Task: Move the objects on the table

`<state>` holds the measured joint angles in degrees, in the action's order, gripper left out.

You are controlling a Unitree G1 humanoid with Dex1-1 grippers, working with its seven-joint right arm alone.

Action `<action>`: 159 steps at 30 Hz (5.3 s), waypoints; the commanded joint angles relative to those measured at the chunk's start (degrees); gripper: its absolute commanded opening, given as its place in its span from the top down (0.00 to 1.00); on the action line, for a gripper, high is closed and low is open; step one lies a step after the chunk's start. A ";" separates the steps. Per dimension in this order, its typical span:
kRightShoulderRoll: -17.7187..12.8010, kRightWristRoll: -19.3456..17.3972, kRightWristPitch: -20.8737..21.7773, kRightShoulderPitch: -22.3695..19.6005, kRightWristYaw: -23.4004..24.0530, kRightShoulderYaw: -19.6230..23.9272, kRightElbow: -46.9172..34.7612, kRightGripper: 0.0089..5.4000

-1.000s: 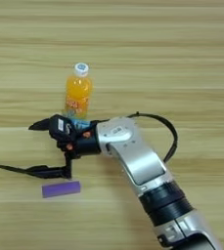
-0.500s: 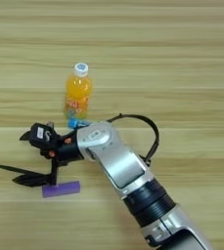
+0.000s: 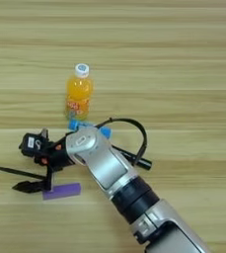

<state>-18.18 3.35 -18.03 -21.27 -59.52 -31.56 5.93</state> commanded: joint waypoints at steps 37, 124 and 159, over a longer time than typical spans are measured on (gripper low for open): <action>-0.22 2.61 8.21 -1.75 2.60 1.09 5.99 0.86; -8.05 2.72 14.25 -1.59 6.82 15.28 13.18 0.72; -13.57 -14.22 9.40 4.40 -8.26 24.17 -7.79 0.07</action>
<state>-29.42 -8.41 -9.46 -14.62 -68.15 -10.19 1.95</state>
